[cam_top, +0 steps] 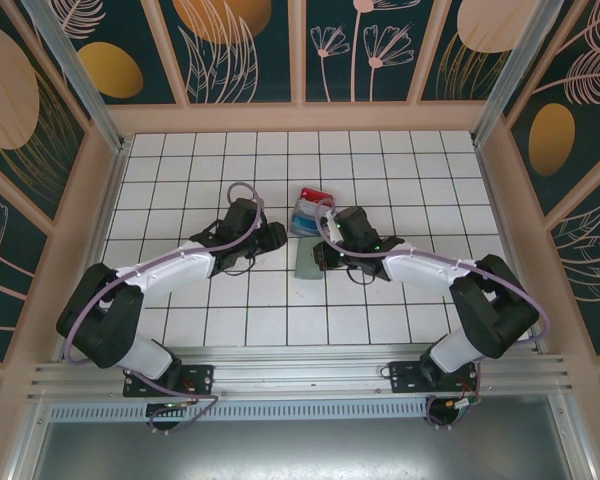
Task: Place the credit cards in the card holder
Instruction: Press the card holder at the center of the table.
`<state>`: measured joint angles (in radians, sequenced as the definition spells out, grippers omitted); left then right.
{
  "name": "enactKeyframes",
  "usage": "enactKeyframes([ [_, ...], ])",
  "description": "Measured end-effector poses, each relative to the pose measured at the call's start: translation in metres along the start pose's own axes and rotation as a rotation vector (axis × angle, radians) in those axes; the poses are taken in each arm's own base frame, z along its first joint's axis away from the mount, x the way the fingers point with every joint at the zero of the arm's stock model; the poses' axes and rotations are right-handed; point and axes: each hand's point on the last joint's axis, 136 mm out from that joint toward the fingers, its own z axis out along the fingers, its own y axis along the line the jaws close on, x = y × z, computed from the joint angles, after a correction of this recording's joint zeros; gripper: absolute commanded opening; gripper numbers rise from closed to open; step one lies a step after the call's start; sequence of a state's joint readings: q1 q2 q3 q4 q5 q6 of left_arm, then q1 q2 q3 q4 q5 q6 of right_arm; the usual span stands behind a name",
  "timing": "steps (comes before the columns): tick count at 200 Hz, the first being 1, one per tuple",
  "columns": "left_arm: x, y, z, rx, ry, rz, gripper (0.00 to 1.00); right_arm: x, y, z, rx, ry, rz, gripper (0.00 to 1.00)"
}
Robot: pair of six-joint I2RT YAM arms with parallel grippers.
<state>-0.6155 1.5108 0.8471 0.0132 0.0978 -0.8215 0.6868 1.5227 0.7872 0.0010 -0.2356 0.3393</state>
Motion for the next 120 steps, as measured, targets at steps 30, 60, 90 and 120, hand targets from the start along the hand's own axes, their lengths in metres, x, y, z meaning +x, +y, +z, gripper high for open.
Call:
enactKeyframes([
  [30, 0.020, -0.002, 0.014, 0.037, 0.059, -0.024, 0.36, 0.013, -0.002, 0.012, 0.008, 0.033, 0.000, 0.00],
  [60, 0.057, 0.011, 0.037, 0.009, 0.164, -0.032, 0.29, 0.021, -0.005, 0.016, 0.003, 0.040, 0.021, 0.00],
  [90, 0.080, 0.021, 0.050, -0.020, 0.230, -0.026, 0.29, 0.026, -0.004, 0.017, -0.055, 0.032, 0.064, 0.00],
  [120, 0.086, 0.020, 0.058, -0.018, 0.244, -0.017, 0.29, 0.028, -0.008, 0.016, -0.119, 0.019, 0.143, 0.00],
])
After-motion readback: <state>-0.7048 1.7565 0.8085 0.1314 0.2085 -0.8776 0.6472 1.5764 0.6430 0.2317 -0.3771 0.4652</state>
